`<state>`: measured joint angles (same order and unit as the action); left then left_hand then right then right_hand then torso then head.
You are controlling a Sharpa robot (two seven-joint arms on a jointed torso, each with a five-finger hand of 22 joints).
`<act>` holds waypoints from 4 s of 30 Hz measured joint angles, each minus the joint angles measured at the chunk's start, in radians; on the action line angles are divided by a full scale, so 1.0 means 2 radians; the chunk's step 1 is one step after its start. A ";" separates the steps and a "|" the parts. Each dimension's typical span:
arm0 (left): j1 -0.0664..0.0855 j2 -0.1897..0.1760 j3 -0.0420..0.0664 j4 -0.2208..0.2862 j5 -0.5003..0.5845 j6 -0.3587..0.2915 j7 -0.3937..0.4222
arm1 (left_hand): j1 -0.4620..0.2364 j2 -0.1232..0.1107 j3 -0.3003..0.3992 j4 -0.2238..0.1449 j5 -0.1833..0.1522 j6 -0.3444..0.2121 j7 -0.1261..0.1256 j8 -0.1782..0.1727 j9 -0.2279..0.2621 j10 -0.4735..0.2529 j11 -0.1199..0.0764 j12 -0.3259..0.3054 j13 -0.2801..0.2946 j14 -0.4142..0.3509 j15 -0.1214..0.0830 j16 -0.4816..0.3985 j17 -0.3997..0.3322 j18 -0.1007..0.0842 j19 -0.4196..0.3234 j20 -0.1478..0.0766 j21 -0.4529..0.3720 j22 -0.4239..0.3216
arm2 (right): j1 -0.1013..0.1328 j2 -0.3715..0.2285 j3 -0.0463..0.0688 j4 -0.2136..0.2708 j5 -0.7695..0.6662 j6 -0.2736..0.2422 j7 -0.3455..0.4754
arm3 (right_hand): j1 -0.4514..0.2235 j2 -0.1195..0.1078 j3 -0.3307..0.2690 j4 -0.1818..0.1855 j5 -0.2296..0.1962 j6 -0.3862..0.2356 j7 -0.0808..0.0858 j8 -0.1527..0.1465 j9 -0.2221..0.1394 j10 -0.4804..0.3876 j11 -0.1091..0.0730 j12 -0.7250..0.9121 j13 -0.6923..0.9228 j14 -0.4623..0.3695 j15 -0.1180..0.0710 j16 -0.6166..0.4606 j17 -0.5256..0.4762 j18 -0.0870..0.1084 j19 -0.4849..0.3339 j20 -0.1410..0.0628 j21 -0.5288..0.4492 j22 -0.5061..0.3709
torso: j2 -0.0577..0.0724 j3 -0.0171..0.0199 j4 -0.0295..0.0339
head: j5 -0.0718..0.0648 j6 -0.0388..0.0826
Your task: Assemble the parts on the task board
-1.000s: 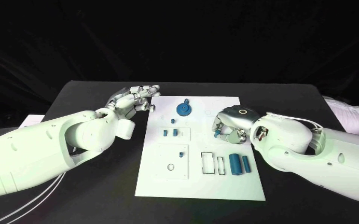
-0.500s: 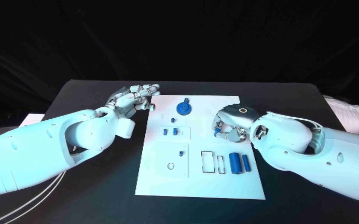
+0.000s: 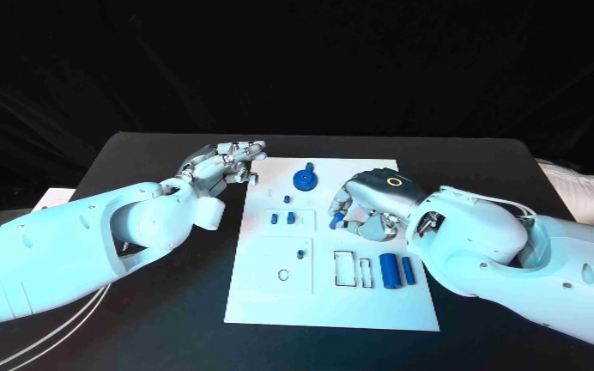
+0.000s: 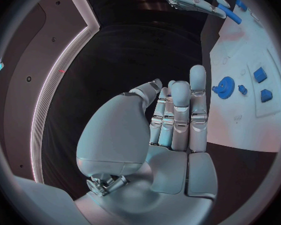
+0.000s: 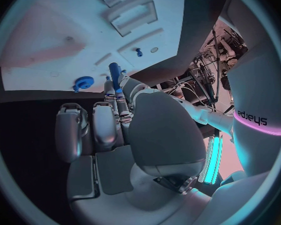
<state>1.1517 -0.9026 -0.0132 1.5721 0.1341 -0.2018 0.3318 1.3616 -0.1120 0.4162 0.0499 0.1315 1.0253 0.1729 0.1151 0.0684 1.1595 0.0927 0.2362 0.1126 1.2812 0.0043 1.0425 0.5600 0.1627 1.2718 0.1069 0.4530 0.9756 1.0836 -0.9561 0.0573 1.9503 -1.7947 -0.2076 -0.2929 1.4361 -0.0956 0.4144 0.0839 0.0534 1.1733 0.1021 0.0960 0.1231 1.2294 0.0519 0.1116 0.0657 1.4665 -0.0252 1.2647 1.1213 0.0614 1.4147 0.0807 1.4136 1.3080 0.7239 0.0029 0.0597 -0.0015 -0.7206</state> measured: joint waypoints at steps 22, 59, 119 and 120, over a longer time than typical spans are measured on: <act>-0.001 0.003 0.000 0.000 0.000 0.001 0.000 | 0.000 0.000 0.000 0.000 0.000 0.000 0.000 0.000 0.000 0.000 0.000 0.000 0.000 0.000 0.000 0.000 0.000 0.000 0.000 0.000 0.000 0.000 | -0.059 0.099 -0.012 -0.038 0.011 -0.006 0.033 | 0.004 -0.003 0.006 -0.006 0.005 -0.001 0.004 -0.001 0.001 0.000 0.000 -0.004 -0.001 0.000 0.000 0.000 -0.002 0.000 0.000 0.000 0.000 0.000 | 0.001 -0.0012 0.0000 | 0.019 -0.011; -0.001 0.003 0.000 0.000 0.000 0.002 -0.001 | 0.000 0.000 0.000 0.000 0.000 0.000 0.000 0.000 0.000 0.000 0.000 0.000 0.000 0.000 0.000 0.000 0.000 0.000 0.000 0.000 0.000 0.000 | -0.065 0.123 -0.015 -0.062 -0.019 0.023 0.028 | 0.007 0.000 0.006 -0.006 0.007 -0.002 0.009 -0.007 0.002 0.001 0.005 -0.009 0.000 0.000 0.000 0.000 -0.005 0.000 0.002 0.002 0.000 0.000 | 0.001 0.0000 -0.0003 | 0.021 -0.015; -0.006 0.015 -0.006 -0.018 0.000 0.007 -0.002 | 0.000 0.000 -0.001 -0.001 0.000 0.000 0.000 0.000 0.000 -0.004 0.000 0.004 0.000 -0.002 0.002 0.000 0.000 0.000 0.000 0.000 -0.002 -0.001 | -0.045 -0.114 -0.020 0.051 0.157 -0.071 -0.128 | -0.087 0.018 -0.285 0.104 0.123 -0.070 0.001 0.060 0.021 0.085 -0.014 0.541 0.551 0.000 -0.011 0.086 0.093 -0.016 0.026 -0.008 0.050 0.000 | -0.021 -0.0048 -0.0220 | -0.014 -0.011; -0.007 0.016 -0.006 -0.019 0.000 0.007 -0.002 | 0.000 0.000 -0.001 -0.001 0.000 0.000 0.000 0.000 0.000 -0.004 0.000 0.004 0.000 -0.002 0.002 0.000 0.000 0.000 0.000 0.000 -0.002 -0.001 | -0.046 -0.114 -0.020 0.051 0.155 -0.070 -0.135 | -0.089 0.020 -0.286 0.105 0.123 -0.070 0.001 0.062 0.022 0.085 -0.013 0.544 0.551 0.000 -0.011 0.087 0.093 -0.016 0.026 -0.008 0.050 0.000 | -0.022 -0.0050 -0.0223 | -0.015 -0.011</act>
<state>1.1380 -0.8714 -0.0248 1.5348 0.1341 -0.1873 0.3275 1.3616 -0.1120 0.4134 0.0471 0.1315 1.0253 0.1729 0.1151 0.0684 1.1525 0.0926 0.2440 0.1132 1.2781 0.0074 1.0425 0.5594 0.1627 1.2718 0.1069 0.4492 0.9743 0.9907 -1.1833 0.0177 2.0523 -1.4844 -0.3479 -0.5625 1.2574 -0.0547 -0.1570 0.2936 0.2984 1.0324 0.1034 0.2204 0.1669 1.3988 0.0253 1.2005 1.1683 1.4664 -0.0469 1.4389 1.3081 0.0295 1.4664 0.0645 1.5141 1.3080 0.6793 -0.0071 0.0151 -0.0313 -0.7423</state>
